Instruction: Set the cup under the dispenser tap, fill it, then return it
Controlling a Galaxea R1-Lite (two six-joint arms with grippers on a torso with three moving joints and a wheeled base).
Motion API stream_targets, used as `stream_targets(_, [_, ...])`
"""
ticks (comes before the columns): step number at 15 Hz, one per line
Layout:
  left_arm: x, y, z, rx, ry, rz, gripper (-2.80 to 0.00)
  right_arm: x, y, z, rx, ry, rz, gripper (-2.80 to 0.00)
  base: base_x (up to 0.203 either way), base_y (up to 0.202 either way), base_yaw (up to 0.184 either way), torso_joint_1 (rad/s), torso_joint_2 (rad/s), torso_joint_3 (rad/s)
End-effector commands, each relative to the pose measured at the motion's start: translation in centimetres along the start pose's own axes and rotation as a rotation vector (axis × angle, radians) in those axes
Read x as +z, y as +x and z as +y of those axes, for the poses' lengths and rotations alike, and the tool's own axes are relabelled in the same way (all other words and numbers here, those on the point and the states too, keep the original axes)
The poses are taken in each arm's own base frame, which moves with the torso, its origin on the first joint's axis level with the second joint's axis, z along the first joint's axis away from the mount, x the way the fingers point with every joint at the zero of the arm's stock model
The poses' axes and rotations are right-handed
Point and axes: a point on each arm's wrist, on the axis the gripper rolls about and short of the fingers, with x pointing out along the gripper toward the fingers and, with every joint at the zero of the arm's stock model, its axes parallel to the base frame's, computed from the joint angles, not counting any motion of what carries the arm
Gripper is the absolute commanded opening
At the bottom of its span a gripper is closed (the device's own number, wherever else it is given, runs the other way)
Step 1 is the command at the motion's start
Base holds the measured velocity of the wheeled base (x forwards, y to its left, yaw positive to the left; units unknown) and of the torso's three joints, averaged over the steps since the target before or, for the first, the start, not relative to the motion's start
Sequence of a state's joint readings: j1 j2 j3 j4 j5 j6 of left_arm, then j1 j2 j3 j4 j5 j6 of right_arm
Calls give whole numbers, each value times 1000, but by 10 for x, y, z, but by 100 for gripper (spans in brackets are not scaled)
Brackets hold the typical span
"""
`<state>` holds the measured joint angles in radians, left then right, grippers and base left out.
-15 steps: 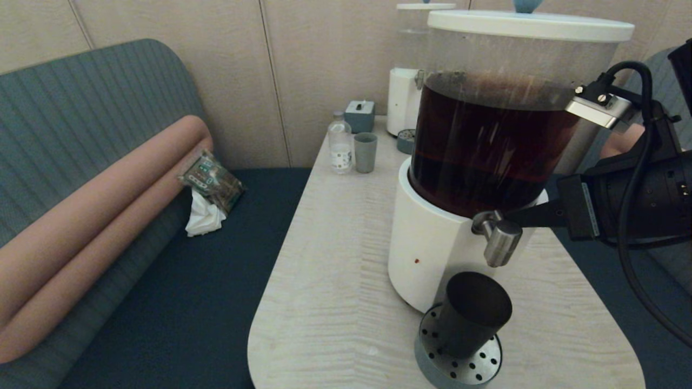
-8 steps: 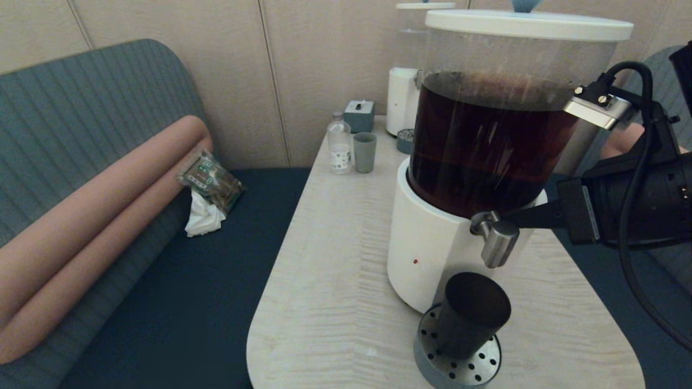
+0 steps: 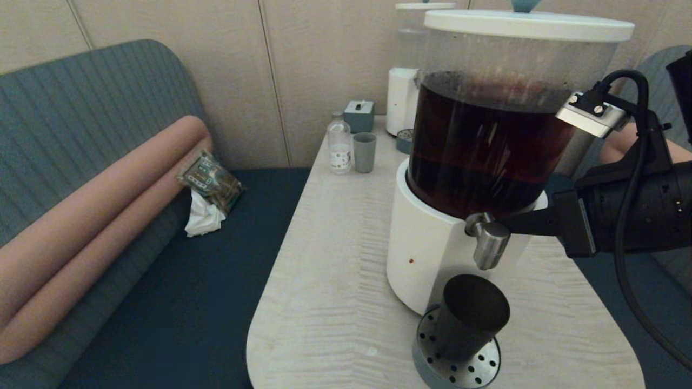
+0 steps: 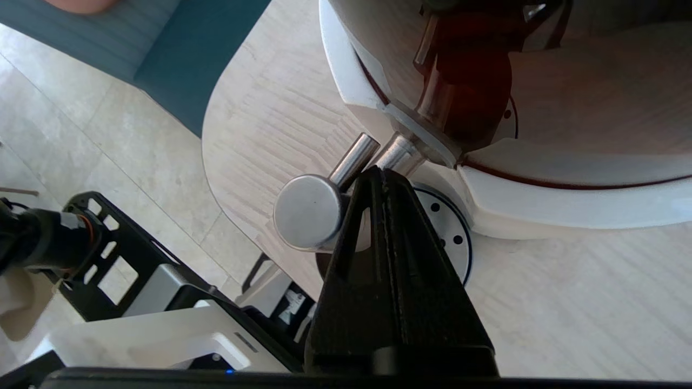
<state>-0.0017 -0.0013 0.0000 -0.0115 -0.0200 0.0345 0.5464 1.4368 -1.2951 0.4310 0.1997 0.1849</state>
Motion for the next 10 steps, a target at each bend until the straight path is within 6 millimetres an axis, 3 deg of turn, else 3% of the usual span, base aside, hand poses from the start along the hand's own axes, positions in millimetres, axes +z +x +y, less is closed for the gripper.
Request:
stream_targets(1, [0, 0, 0, 0, 0, 1, -280, 0, -2, 0, 1, -6, -8, -280, 0, 0, 0, 0, 0, 0])
stream_targets(10, [0, 0, 0, 0, 0, 1, -280, 3, -4, 1, 19, -61, -85, -280, 0, 0, 0, 0, 0, 0])
